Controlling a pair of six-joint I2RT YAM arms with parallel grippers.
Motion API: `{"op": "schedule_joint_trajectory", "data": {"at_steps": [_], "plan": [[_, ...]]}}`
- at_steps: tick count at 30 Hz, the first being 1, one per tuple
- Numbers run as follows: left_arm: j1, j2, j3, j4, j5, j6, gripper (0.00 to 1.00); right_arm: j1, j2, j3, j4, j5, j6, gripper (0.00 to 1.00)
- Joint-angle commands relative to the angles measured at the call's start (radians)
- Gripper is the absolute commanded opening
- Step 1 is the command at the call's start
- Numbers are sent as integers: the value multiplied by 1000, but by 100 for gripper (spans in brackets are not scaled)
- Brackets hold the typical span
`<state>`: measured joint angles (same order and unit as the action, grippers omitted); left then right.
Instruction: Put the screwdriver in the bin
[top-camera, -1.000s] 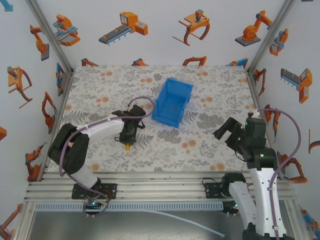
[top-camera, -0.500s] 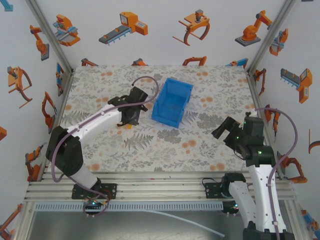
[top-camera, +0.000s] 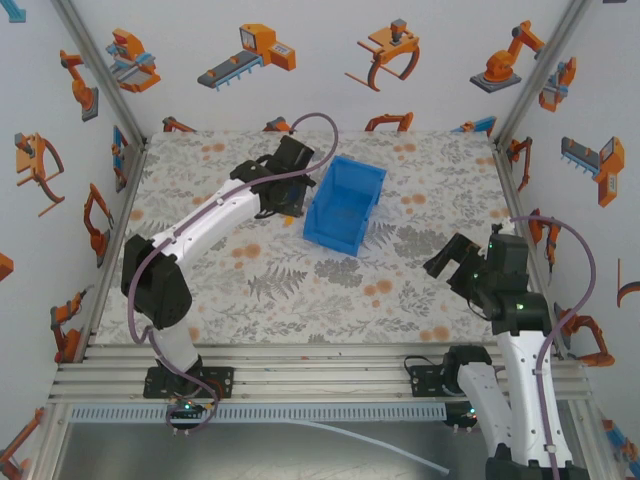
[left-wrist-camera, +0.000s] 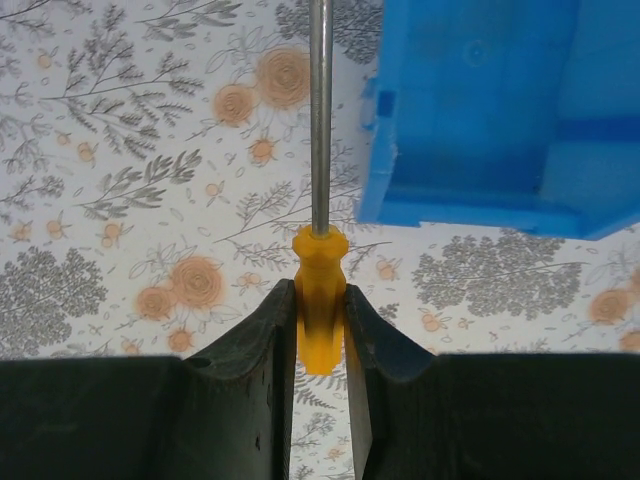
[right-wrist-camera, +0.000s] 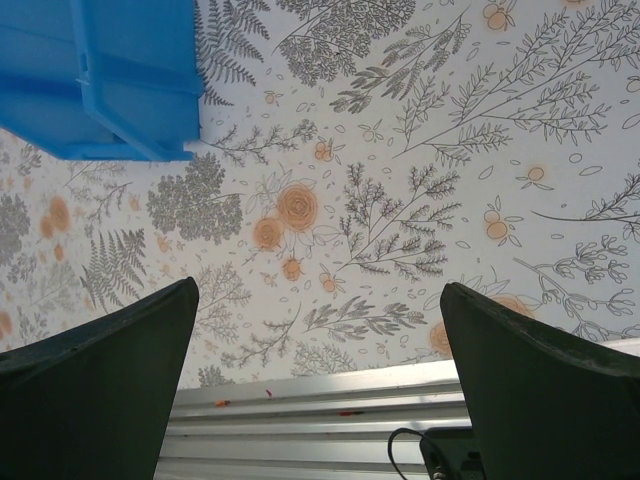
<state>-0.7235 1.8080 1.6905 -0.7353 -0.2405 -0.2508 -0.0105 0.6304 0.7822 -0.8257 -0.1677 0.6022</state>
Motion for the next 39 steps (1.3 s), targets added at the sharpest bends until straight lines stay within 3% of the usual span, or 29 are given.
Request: {"op": "schedule_joint_trajectory", "data": {"at_steps": [1, 9, 25, 39], "plan": [[-31, 38, 82, -45, 67, 13, 16, 4, -14, -14, -21, 0, -19, 99], [-66, 146, 203, -61, 144, 16, 18, 5, -23, -3, -35, 2, -13, 99], [-73, 413, 429, -84, 169, 17, 18, 4, -39, -1, -62, 4, -13, 99], [-73, 551, 507, -72, 166, 63, 19, 4, -34, -1, -65, 2, -11, 99]]}}
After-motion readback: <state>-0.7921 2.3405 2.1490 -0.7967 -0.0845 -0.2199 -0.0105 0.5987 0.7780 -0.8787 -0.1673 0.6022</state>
